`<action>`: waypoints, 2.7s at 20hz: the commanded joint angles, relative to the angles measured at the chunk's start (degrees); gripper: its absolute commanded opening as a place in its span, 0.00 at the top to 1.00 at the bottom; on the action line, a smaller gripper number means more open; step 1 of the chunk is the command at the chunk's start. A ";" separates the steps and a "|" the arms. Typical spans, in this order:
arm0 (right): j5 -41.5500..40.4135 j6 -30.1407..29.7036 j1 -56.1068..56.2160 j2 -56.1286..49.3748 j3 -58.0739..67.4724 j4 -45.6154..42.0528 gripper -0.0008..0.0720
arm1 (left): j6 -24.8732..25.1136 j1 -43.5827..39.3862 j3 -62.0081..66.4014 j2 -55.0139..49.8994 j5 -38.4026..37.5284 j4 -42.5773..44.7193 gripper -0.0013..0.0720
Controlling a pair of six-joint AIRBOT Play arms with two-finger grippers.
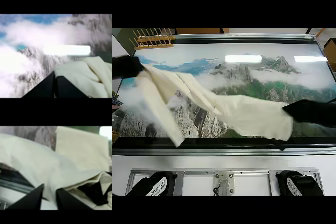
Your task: Fold the clothes and pants, and hang the long-sleeved shirts on hangers.
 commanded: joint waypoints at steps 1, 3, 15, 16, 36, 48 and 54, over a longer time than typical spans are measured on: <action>-3.72 -6.10 0.02 1.01 -12.41 9.90 0.11 | -0.02 0.11 -5.09 -5.62 -0.44 -2.27 0.96; -6.95 -6.95 -0.09 -1.20 -12.35 4.55 0.10 | -0.02 0.11 -5.22 -7.19 -0.33 -2.36 0.96; -21.09 -8.26 4.00 -31.63 -12.39 -1.95 0.10 | 0.00 0.11 -5.25 -9.27 0.04 -2.25 0.96; -23.17 -9.27 4.20 -33.24 -12.39 -1.42 0.10 | 0.00 0.11 -5.25 -9.27 0.02 -2.27 0.96; -17.09 -16.90 -2.51 -11.02 37.20 6.78 0.97 | 0.17 -5.33 30.03 12.35 13.20 -0.66 0.96; -1.99 -2.97 -2.54 -6.32 36.65 -3.02 0.97 | 0.20 -9.88 17.73 16.68 17.49 -0.61 0.96; 6.14 -6.40 -2.45 -23.12 23.82 -6.71 0.97 | 0.20 -9.88 17.75 -8.76 4.85 -0.70 0.96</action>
